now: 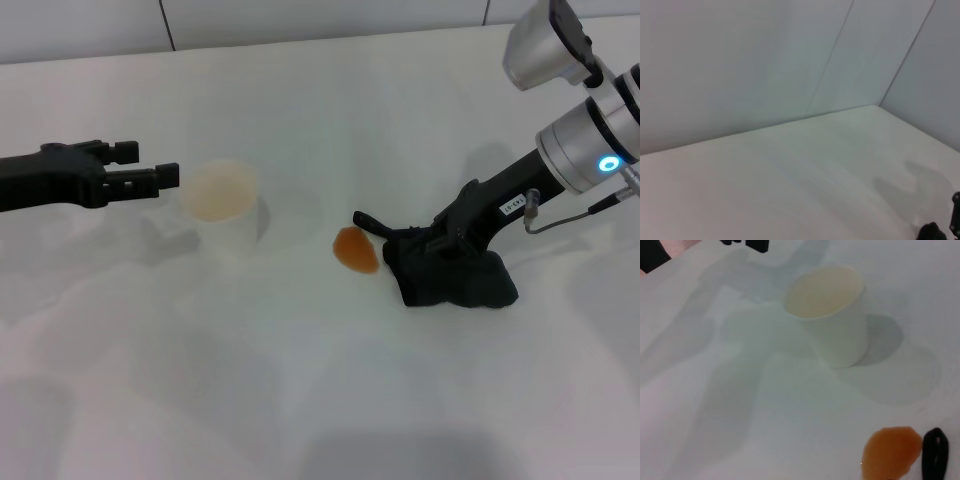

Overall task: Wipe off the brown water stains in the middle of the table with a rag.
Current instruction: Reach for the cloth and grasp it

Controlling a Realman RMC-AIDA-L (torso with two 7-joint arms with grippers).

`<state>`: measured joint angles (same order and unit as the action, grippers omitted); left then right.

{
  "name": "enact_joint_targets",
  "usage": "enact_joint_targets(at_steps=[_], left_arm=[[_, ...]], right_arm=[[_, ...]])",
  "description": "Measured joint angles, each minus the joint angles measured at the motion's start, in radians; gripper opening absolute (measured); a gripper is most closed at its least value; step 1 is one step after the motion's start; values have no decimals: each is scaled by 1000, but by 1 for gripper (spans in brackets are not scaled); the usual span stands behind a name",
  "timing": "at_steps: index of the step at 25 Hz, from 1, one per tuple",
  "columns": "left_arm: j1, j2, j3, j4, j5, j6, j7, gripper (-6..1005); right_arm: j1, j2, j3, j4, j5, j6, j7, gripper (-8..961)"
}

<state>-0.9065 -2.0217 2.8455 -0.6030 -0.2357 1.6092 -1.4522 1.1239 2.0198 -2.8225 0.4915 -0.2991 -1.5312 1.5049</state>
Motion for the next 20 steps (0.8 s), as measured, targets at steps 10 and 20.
enact_joint_targets(at_steps=[10,20], left_arm=[[59,-6,0,8,-78,3,117,870],[79,-14,0,11,-112,3,121,868]], right_arm=[[1,-3,0,-2,6,7,0,231],[7,0,0,-26,6,26,0,237]])
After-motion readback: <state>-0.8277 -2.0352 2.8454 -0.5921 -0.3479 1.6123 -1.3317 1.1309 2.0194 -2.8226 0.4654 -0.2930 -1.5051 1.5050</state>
